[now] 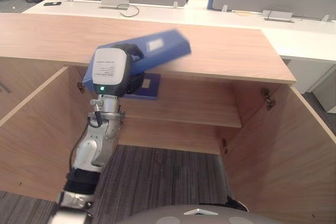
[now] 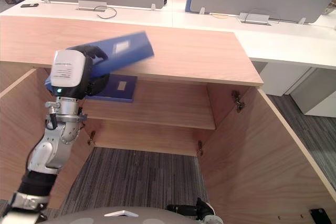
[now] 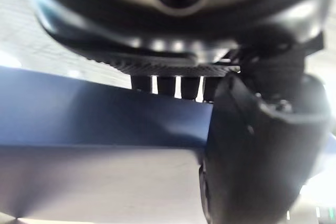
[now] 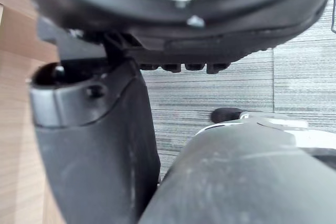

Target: Walk over to the cabinet, pick up the folder, carry it to the office cabinet, place the folder inside the office cabinet, then close the office cabinet door

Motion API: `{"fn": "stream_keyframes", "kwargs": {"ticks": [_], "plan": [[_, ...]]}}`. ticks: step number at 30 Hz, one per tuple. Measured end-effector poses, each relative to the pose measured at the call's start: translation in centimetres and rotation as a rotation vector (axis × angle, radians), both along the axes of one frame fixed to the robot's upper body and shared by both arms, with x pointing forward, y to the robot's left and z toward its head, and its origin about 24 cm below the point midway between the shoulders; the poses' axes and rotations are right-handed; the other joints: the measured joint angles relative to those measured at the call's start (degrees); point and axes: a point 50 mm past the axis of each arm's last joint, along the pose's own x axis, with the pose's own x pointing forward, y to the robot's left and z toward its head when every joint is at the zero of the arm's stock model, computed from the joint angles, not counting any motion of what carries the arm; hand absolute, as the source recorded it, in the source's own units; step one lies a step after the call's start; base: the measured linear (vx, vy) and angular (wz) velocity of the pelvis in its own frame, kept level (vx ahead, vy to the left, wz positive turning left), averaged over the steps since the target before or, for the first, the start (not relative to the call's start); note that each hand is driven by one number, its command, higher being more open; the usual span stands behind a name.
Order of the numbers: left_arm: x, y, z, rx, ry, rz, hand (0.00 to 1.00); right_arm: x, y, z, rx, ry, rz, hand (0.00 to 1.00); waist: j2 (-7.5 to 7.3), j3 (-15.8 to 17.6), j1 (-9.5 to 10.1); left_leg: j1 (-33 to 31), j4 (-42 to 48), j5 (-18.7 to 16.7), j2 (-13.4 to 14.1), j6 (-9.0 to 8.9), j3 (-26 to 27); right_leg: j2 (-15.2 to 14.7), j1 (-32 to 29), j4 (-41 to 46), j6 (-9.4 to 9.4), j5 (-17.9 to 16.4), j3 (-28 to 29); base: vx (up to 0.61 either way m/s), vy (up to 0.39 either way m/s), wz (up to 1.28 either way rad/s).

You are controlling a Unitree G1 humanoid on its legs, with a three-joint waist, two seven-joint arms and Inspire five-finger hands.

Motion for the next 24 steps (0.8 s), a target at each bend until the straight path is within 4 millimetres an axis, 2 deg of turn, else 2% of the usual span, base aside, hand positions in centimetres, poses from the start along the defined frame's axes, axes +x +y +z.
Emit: {"fn": "stream_keyframes", "kwargs": {"ticks": [1, 3, 6, 7, 9, 11, 13, 15, 17, 20, 24], "plan": [[-0.7, -0.4, 0.8, -0.156, -0.033, -0.079, 0.0, 0.0, 0.3, 0.0, 0.006, 0.0, 0.001, 1.0, 0.0, 0.0, 0.18, 0.0, 0.0, -0.02, 0.02, -0.01, -0.12, 0.01, 0.07, 0.0, 0.0, 0.0, -0.05, 0.0, 0.0, 0.03], [-1.5, -0.6, 1.9, -0.352, -0.068, -0.214, 0.0, 0.5, 0.4, 0.0, 0.009, -0.015, 0.008, 1.0, 0.06, -0.03, 0.53, 0.01, -0.03, -0.03, 0.08, -0.03, -0.15, 0.05, 0.12, 0.03, -0.01, -0.01, -0.04, 0.0, 0.0, 0.0], [-2.0, -1.0, 2.6, -0.517, -0.095, -0.329, 0.0, 1.4, 0.5, 0.1, -0.016, -0.014, 0.066, 1.0, 0.11, -0.03, 1.6, -0.01, -0.2, 0.01, 0.09, 0.04, -0.16, 0.03, 0.11, 0.06, 0.0, -0.01, -0.03, 0.0, 0.0, 0.01], [-2.4, -0.9, 2.8, -0.565, -0.108, -0.363, 0.0, 2.4, 0.6, 0.3, -0.032, -0.03, 0.071, 1.0, 0.17, -0.07, 1.67, -0.04, -0.2, 0.07, 0.1, 0.1, -0.39, 0.05, 0.12, 0.1, -0.01, -0.01, -0.14, -0.01, -0.006, 0.08], [-2.9, -0.4, 2.9, -0.61, -0.124, -0.371, 0.0, 4.0, 1.2, 0.8, -0.011, -0.095, 0.054, 1.0, 0.45, -0.13, 1.9, -0.14, -0.15, 0.17, 0.17, 0.17, -0.6, 0.13, 0.13, 0.11, -0.04, 0.02, -0.2, -0.01, -0.013, 0.07], [-3.4, 0.5, 2.7, -0.615, -0.134, -0.321, 0.0, 7.0, 3.2, 2.1, 0.04, -0.239, 0.082, 1.0, 1.27, -0.54, 2.07, -0.08, -0.07, 0.38, 0.25, 0.13, -0.67, 0.27, 0.17, 0.22, -0.03, 0.03, -0.29, -0.02, -0.037, 0.03], [-3.6, 0.7, 2.6, -0.621, -0.137, -0.307, 0.0, 8.3, 4.3, 2.8, 0.065, -0.303, 0.102, 1.0, 1.65, -0.78, 2.09, -0.13, -0.07, 0.38, 0.25, 0.13, -0.73, 0.27, 0.16, 0.22, -0.03, 0.03, -0.35, -0.01, -0.016, 0.01], [-4.2, 0.9, 2.8, -0.62, -0.149, -0.304, 0.0, 10.3, 6.2, 4.4, 0.112, -0.422, 0.134, 1.0, 1.94, -0.91, 2.28, -0.25, -0.07, 0.39, 0.21, 0.15, -0.94, 0.2, 0.16, 0.22, -0.02, 0.03, -0.58, -0.01, -0.022, 0.06], [-4.5, 0.8, 3.3, -0.63, -0.161, -0.347, 0.0, 11.6, 6.9, 5.8, 0.148, -0.507, 0.16, 1.0, 1.86, -0.91, 2.37, -0.48, -0.04, 0.47, 0.12, 0.27, -1.43, 0.08, 0.13, 0.29, -0.02, 0.04, -1.18, -0.02, -0.021, 0.12], [-4.7, 1.5, 3.5, -0.738, -0.158, -0.468, 0.0, 12.4, 7.0, 7.4, 0.254, -0.596, 0.081, 1.0, 1.86, -0.91, 2.27, -0.82, -0.01, 0.56, 0.05, 0.37, -1.63, -0.04, -0.15, 0.42, 0.0, 0.04, -1.61, -0.01, -0.013, 0.06], [-4.8, 3.0, 2.7, -1.029, -0.139, -0.677, 0.0, 12.7, 6.5, 9.7, 0.534, -0.725, -0.157, 1.0, 1.72, -0.89, 1.47, -0.87, 0.0, 0.56, 0.03, 0.39, -1.64, -0.07, -0.24, 0.5, 0.02, 0.05, -1.62, 0.0, 0.0, 0.0]]}}
